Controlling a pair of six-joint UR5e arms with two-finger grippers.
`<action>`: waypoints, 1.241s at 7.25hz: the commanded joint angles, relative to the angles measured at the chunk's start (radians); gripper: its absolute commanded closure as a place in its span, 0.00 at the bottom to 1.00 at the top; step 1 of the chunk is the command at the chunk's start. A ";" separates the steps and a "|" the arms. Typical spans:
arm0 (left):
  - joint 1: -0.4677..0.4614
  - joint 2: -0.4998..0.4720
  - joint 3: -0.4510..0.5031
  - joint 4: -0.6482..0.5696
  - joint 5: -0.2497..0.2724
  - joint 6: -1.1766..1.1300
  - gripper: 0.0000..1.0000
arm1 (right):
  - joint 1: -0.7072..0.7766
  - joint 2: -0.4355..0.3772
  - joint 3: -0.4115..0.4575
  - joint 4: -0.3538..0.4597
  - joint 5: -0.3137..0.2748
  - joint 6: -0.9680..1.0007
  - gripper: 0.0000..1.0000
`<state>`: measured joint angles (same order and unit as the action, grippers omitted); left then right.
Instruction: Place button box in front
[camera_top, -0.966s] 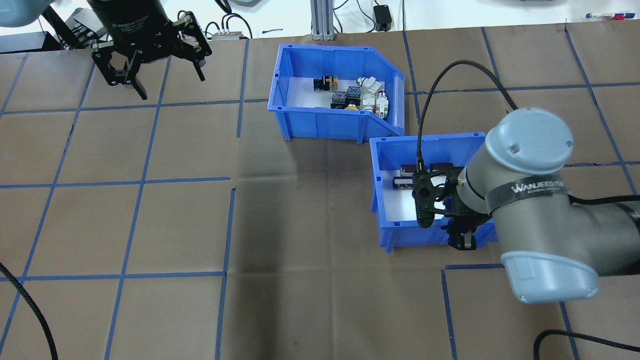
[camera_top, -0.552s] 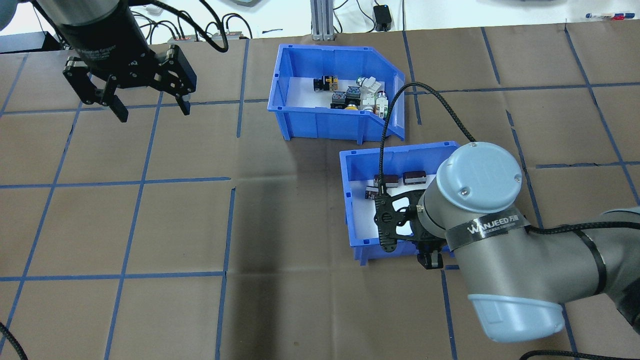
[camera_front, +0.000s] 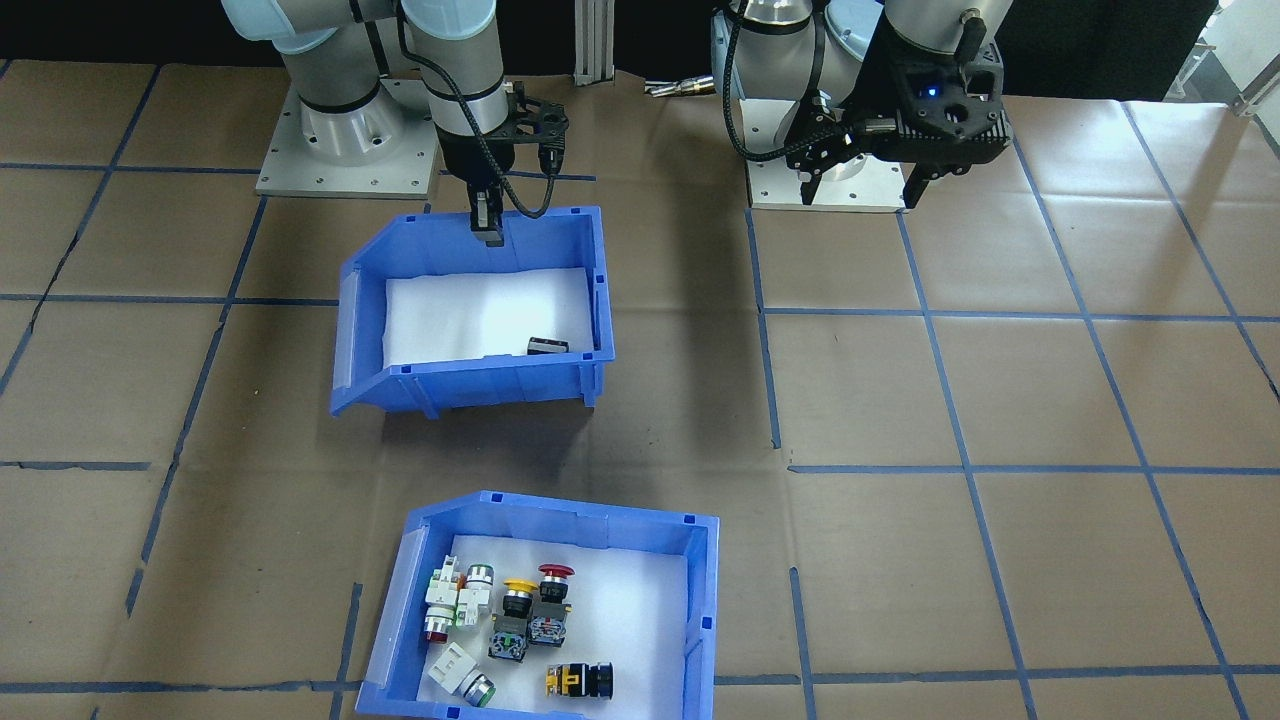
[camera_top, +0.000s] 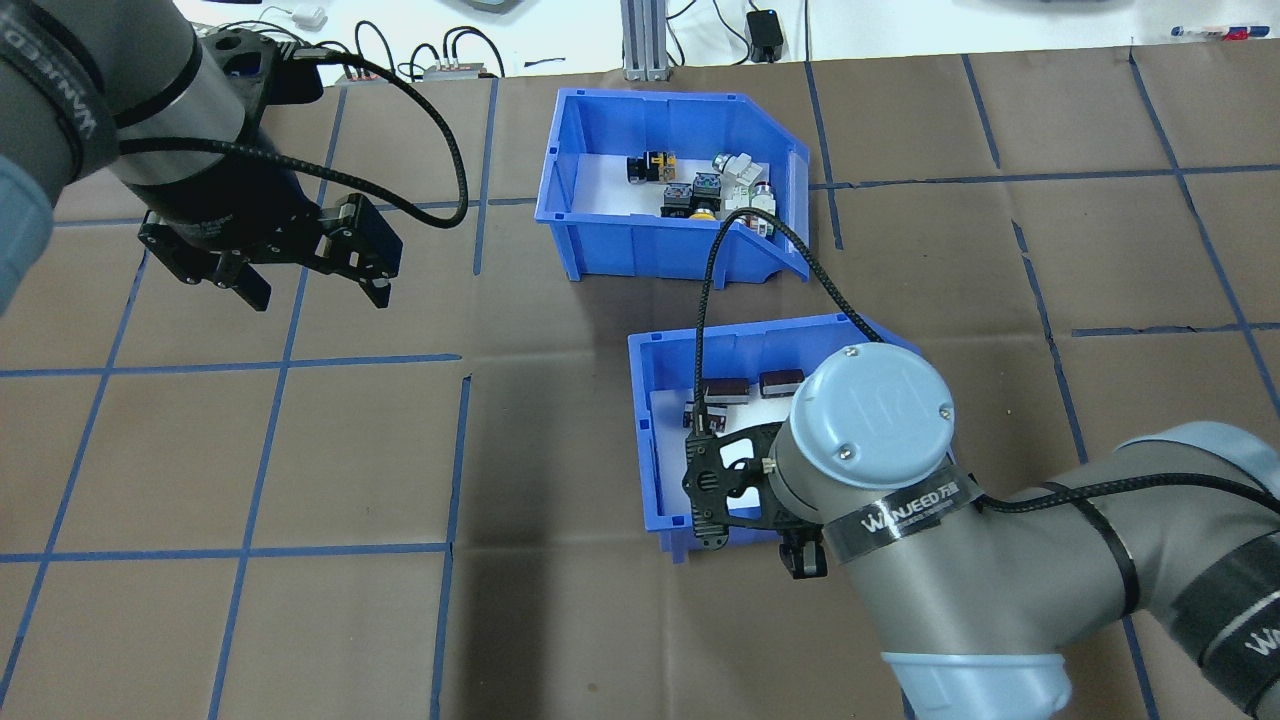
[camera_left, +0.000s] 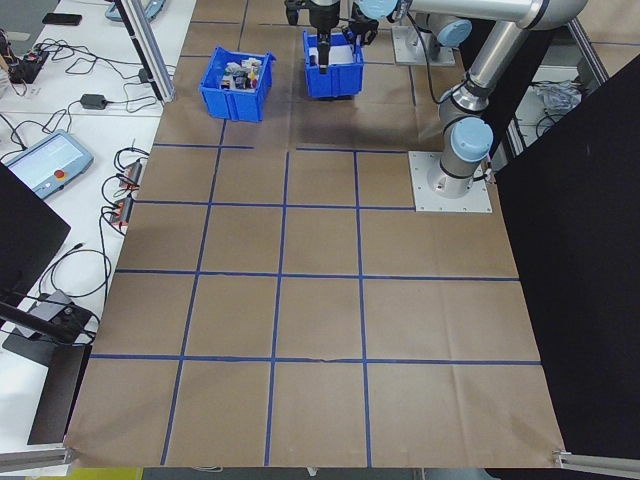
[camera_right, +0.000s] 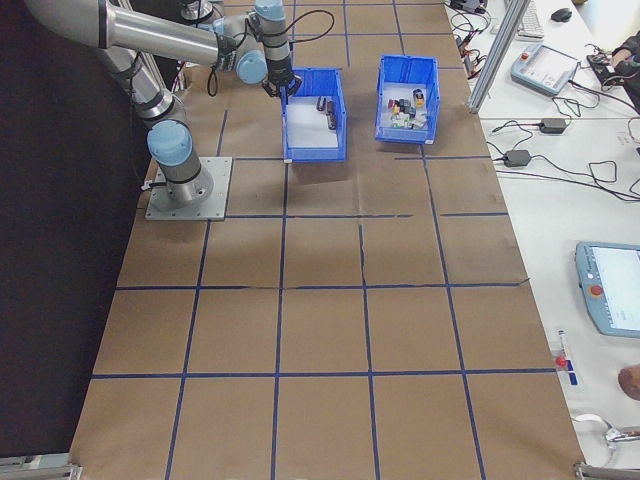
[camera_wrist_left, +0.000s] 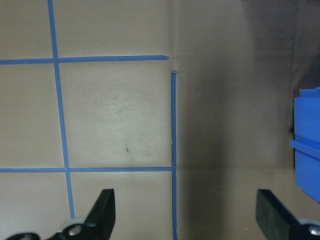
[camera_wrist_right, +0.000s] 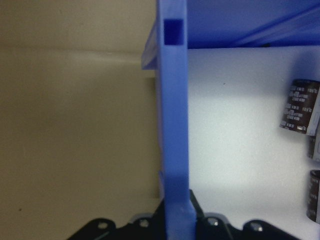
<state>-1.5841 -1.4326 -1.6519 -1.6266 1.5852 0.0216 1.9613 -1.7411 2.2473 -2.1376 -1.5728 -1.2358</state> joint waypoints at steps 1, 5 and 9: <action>0.000 0.023 -0.026 0.011 0.009 0.014 0.00 | 0.089 0.072 0.000 -0.097 -0.006 0.097 0.99; 0.003 0.037 -0.028 0.013 0.010 0.069 0.00 | 0.110 0.092 -0.002 -0.136 -0.007 0.159 0.99; 0.003 0.043 -0.028 0.011 0.015 0.067 0.00 | 0.108 0.083 -0.005 -0.136 0.001 0.214 0.00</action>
<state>-1.5815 -1.3914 -1.6797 -1.6147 1.5996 0.0901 2.0701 -1.6506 2.2447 -2.2713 -1.5714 -1.0284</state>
